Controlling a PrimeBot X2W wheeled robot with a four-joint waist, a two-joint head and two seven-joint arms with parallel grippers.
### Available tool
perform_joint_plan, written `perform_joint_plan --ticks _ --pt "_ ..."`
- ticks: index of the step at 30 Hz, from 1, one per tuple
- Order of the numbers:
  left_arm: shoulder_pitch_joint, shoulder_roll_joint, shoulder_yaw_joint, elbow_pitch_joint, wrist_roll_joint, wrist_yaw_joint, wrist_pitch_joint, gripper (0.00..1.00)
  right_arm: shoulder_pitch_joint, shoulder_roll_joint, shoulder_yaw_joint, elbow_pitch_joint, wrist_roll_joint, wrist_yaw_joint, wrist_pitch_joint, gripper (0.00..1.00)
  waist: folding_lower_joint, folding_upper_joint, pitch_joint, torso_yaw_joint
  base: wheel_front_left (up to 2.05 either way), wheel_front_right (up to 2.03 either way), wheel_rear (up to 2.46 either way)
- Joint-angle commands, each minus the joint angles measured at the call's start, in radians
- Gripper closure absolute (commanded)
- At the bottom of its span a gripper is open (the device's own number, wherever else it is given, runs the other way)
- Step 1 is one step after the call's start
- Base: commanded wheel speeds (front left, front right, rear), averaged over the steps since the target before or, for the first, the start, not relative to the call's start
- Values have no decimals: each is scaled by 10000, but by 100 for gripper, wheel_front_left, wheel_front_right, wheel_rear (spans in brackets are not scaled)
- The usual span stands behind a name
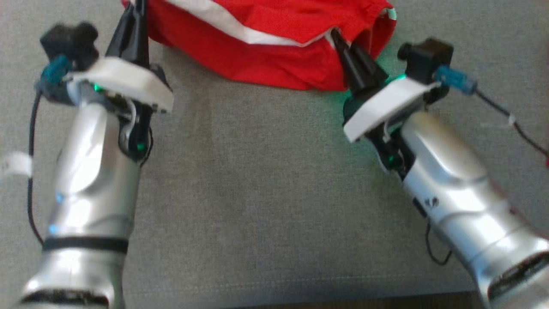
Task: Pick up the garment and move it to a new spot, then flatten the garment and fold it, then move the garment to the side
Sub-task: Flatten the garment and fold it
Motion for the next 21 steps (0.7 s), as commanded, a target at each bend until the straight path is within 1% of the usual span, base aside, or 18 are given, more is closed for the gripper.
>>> perform_joint_plan --ticks 1,5,12,16,21 --pt "307 234 418 -668 164 -41 -48 100 392 5 53 -602 80 -9 -128 100 -2 0 -88 -37 0 0 0" --pt "2160 135 866 -2202 400 -88 -48 100 2005 -466 117 -1748 160 -9 -130 100 -2 0 -484 -47 0 0 0" --pt "5611 198 1307 -4358 562 -133 -49 100 5132 -1329 -574 -3680 79 -9 -92 100 -2 0 -1335 -21 0 0 0" --pt "7114 242 1497 -5364 622 -71 -49 100 6717 -1585 -1353 -4888 -189 -9 471 100 -2 0 -1707 29 0 0 0" --pt "8489 186 1574 -6690 556 221 178 100 8652 -1529 -2317 -6617 -770 -9 1715 100 -2 0 -2011 58 0 0 0"
